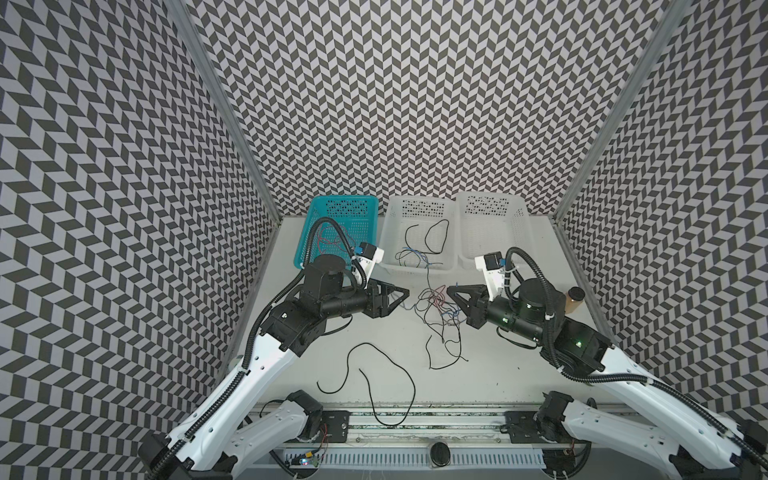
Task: Untangle the cables
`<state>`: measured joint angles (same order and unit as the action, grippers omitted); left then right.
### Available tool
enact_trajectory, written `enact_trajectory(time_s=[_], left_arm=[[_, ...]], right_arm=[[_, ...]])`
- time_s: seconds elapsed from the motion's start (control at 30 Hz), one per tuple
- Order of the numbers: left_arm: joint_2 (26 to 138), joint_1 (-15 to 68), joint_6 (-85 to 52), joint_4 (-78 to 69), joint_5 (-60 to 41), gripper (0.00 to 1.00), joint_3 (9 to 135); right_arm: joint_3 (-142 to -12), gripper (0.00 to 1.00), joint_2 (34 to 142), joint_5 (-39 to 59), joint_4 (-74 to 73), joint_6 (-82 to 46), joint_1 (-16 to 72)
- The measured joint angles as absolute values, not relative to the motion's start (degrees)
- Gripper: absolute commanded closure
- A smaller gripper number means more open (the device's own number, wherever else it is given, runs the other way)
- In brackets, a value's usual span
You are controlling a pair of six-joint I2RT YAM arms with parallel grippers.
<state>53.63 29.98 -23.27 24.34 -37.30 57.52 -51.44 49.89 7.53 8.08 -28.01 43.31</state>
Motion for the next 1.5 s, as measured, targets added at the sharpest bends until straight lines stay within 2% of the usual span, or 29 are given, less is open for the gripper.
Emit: enact_trajectory(time_s=[0.07,0.2,0.43,0.83,1.0,1.1,1.27,1.5], left_arm=[[52.73,30.48,-23.24,22.59,-39.42,0.23,55.81],[51.22,31.97,-22.79,20.62,-41.50,0.18,53.54],[52.97,35.59,-23.00,16.69,-40.47,0.17,51.72],[56.03,38.46,-26.89,12.82,-30.30,0.18,46.41],[56.23,39.99,-26.33,13.63,-25.12,0.29,46.41],[57.06,40.23,-26.17,13.58,-23.51,0.40,46.41],[58.02,40.58,-27.16,10.96,-23.31,0.48,45.60],[58.02,41.69,-28.25,7.53,-24.71,0.70,43.72]], right_arm=[[-52.31,1.00,49.43,8.38,8.95,-27.51,42.39],[-54.15,1.00,49.23,11.57,9.50,-26.92,40.49],[-55.13,1.00,49.19,16.23,9.13,-27.03,39.86],[-57.04,1.00,48.14,20.25,8.71,-28.82,39.83],[-57.01,1.00,47.99,22.48,7.31,-30.74,39.86],[-57.01,1.00,47.99,23.86,6.15,-32.10,39.86],[-57.01,1.00,47.70,25.26,4.25,-33.98,39.86],[-57.01,1.00,46.78,26.41,2.79,-35.31,39.86]])
